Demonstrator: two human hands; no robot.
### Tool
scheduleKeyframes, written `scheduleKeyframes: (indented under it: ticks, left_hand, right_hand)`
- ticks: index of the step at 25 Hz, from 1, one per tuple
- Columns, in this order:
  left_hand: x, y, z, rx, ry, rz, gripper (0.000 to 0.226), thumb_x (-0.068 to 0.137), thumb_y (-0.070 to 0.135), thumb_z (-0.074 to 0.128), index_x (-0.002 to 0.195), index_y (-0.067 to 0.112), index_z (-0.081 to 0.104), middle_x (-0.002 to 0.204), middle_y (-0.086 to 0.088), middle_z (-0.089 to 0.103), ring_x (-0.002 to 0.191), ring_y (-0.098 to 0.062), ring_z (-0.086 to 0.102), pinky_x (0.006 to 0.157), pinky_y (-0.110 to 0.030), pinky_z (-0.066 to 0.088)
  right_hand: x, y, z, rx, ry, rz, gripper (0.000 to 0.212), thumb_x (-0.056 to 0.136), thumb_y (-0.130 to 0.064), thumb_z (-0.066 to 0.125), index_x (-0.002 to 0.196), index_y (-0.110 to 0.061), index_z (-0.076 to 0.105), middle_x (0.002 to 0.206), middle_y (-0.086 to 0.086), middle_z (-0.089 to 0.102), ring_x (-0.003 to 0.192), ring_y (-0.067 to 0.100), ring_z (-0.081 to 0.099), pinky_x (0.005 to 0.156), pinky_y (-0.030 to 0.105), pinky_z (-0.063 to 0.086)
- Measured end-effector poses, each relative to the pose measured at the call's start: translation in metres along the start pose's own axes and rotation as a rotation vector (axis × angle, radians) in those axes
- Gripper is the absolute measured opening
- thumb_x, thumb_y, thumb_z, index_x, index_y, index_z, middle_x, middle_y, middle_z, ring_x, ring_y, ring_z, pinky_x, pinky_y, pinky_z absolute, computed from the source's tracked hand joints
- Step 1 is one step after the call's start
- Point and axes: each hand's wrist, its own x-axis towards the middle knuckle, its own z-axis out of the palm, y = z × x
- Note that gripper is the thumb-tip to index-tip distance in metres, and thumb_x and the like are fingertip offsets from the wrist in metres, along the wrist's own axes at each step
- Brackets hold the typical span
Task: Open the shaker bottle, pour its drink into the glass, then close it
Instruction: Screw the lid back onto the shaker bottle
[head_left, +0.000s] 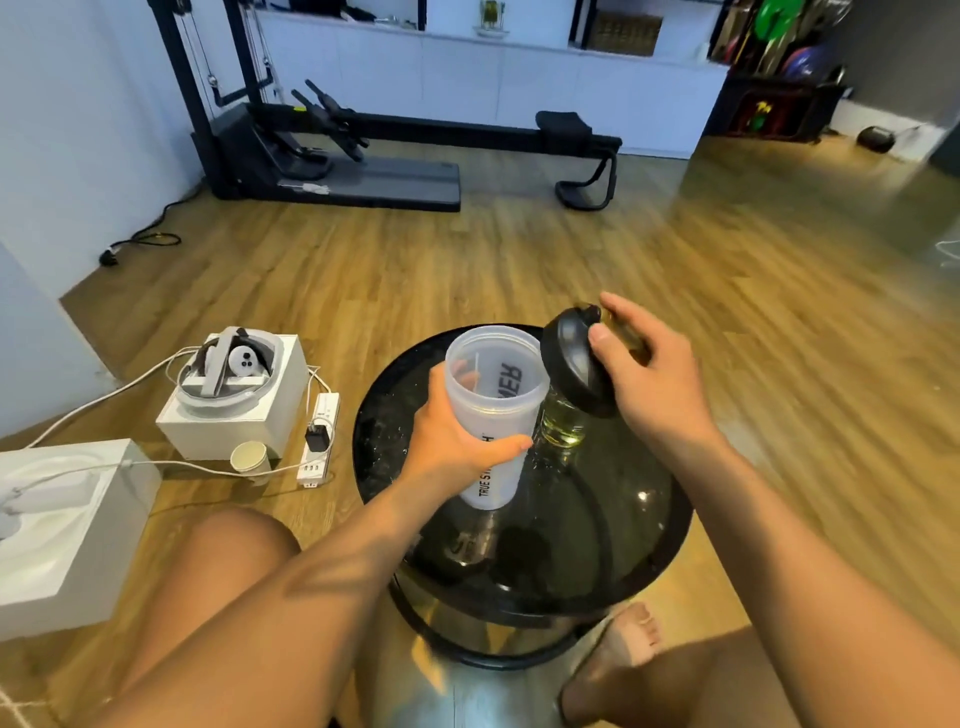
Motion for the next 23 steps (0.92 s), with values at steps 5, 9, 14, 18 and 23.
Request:
scheduleKeyframes:
  ticks: [5, 9, 14, 18, 23]
  left_hand:
    - [-0.003, 0.007, 0.002, -0.004, -0.059, -0.015, 0.101, 0.047, 0.051, 0.093, 0.122, 0.06, 0.026, 0.113, 0.034, 0.051, 0.101, 0.031, 0.047, 0.071, 0.003, 0.041]
    - [-0.001, 0.004, 0.001, -0.017, -0.08, -0.038, 0.103, 0.046, 0.049, 0.093, 0.123, 0.061, 0.026, 0.11, 0.03, 0.055, 0.098, 0.029, 0.049, 0.065, 0.0, 0.044]
    - [0.006, -0.001, -0.004, -0.009, -0.143, -0.054, 0.105, 0.045, 0.052, 0.094, 0.128, 0.051, 0.029, 0.113, 0.021, 0.058, 0.1, 0.009, 0.057, 0.067, -0.011, 0.045]
    - [0.012, 0.0, -0.012, 0.008, -0.18, -0.041, 0.103, 0.042, 0.056, 0.09, 0.119, 0.064, 0.022, 0.113, 0.025, 0.055, 0.101, 0.013, 0.054, 0.069, -0.007, 0.042]
    - [0.018, -0.005, -0.017, -0.012, -0.229, -0.042, 0.103, 0.044, 0.05, 0.092, 0.117, 0.073, 0.023, 0.122, 0.022, 0.056, 0.109, 0.009, 0.055, 0.075, -0.009, 0.046]
  right_hand:
    - [0.021, -0.03, 0.021, -0.137, -0.174, -0.137, 0.038, 0.087, -0.037, 0.063, 0.125, -0.035, 0.062, 0.124, -0.011, 0.064, 0.112, 0.002, 0.056, 0.091, 0.013, 0.037]
    - [0.024, -0.036, 0.038, -0.229, -0.319, -0.213, 0.038, 0.088, -0.034, 0.065, 0.126, -0.033, 0.062, 0.125, -0.009, 0.063, 0.111, 0.0, 0.052, 0.082, -0.005, 0.025]
    - [0.022, -0.034, 0.045, -0.296, -0.468, -0.322, 0.039, 0.088, -0.034, 0.061, 0.127, -0.033, 0.061, 0.127, -0.01, 0.061, 0.119, 0.005, 0.05, 0.091, 0.004, 0.027]
    - [0.03, -0.036, 0.043, -0.315, -0.567, -0.344, 0.04, 0.087, -0.04, 0.057, 0.126, -0.035, 0.06, 0.128, -0.013, 0.059, 0.12, 0.002, 0.049, 0.099, 0.02, 0.034]
    - [0.038, -0.039, 0.042, -0.34, -0.651, -0.343, 0.037, 0.089, -0.038, 0.057, 0.126, -0.037, 0.059, 0.129, -0.015, 0.057, 0.119, 0.002, 0.048, 0.098, 0.023, 0.034]
